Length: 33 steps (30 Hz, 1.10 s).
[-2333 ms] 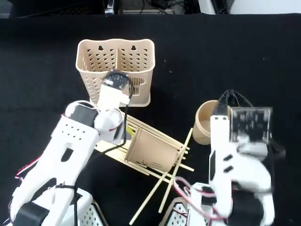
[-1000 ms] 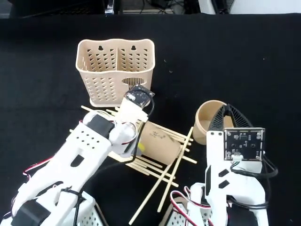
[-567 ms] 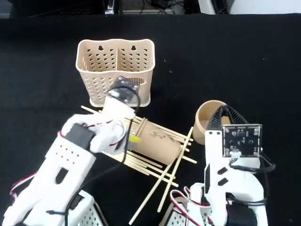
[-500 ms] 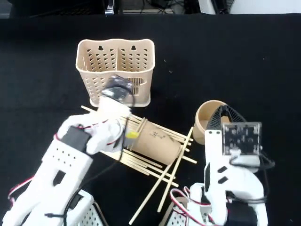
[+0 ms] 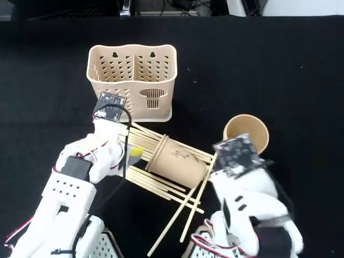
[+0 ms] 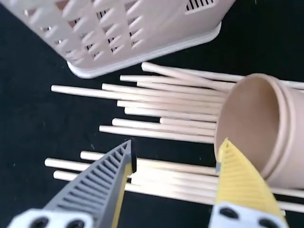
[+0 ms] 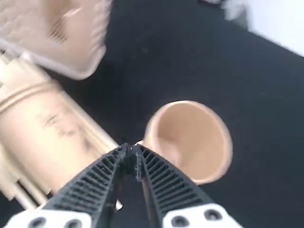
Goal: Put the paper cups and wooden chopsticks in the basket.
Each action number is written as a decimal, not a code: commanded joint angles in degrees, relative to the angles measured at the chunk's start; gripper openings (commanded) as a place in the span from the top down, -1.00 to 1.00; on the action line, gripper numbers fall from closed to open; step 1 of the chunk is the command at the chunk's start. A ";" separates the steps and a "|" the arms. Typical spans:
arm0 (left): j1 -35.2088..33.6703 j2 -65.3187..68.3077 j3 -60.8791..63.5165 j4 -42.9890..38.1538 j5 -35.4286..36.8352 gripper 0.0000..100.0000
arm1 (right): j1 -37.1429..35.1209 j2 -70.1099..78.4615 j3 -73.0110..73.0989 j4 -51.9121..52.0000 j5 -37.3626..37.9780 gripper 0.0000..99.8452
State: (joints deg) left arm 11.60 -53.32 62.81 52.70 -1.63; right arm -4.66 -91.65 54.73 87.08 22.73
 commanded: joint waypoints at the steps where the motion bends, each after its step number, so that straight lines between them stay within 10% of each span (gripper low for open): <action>1: -0.31 2.37 -0.92 -2.55 -0.35 0.42 | -3.60 2.68 0.66 -0.26 0.53 0.97; 33: 0.04 8.70 0.22 -9.05 2.90 0.42 | -15.21 25.80 9.98 -10.29 0.88 0.97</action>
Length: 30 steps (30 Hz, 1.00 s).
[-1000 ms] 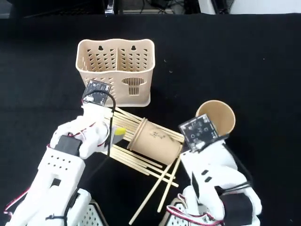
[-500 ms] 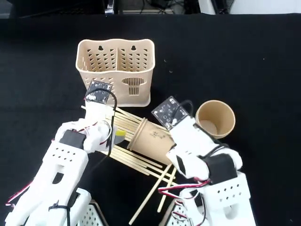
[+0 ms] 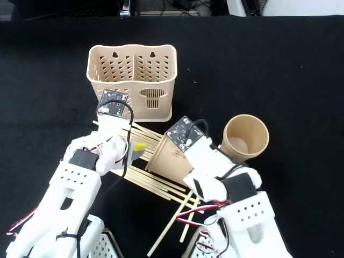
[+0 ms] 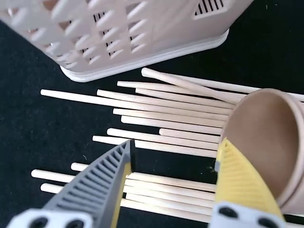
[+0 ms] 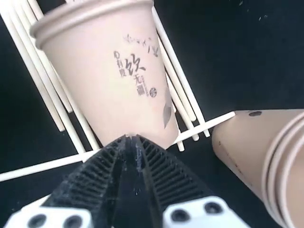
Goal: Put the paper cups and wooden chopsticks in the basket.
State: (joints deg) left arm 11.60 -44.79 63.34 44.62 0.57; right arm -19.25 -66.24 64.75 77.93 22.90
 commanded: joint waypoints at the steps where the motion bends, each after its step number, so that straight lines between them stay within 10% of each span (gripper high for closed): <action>1: 0.04 0.18 -0.22 -0.97 0.70 0.42 | -0.44 0.40 0.13 -1.14 0.70 0.97; 30: 3.21 0.26 -0.66 0.62 0.70 0.42 | 3.43 24.13 -17.27 9.14 3.25 0.97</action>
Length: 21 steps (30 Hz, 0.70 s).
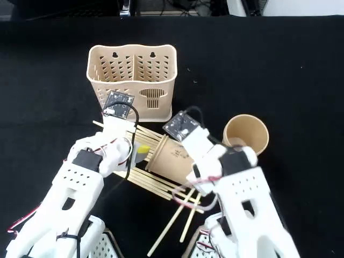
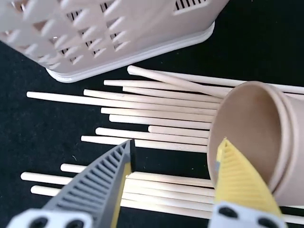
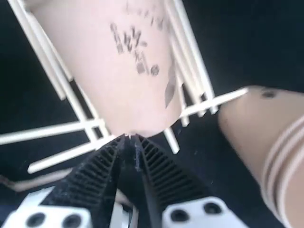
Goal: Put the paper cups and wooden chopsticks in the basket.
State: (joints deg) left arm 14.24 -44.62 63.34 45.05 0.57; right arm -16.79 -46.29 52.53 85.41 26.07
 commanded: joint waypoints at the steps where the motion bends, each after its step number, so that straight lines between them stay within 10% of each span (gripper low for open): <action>1: 0.57 0.09 -0.66 0.18 0.70 0.42 | 0.97 4.44 -5.76 2.11 0.09 0.97; 21: -2.15 0.09 -0.75 -1.76 0.62 0.42 | 3.78 3.38 -1.27 0.97 4.84 0.97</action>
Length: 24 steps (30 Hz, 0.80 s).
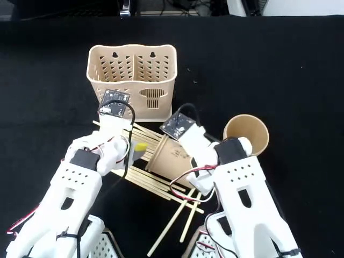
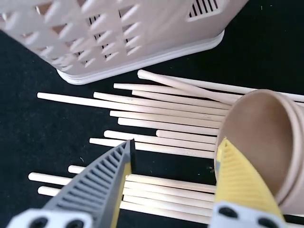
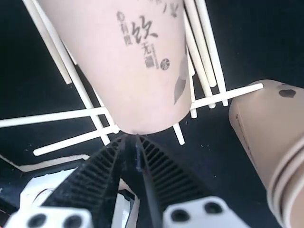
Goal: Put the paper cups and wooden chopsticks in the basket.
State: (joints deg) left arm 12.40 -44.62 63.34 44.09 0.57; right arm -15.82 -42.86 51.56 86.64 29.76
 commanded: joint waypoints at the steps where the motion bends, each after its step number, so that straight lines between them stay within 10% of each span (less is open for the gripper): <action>1: -0.31 0.09 -0.75 -0.79 0.62 0.42 | 3.78 -0.04 -0.31 -0.26 1.14 0.97; 24: 5.67 9.58 -3.82 1.23 0.70 0.42 | 5.27 -0.13 6.11 -13.27 3.96 0.97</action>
State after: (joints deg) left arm 15.03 -35.03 62.20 43.56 0.57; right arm -10.81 -42.86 57.80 76.00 33.54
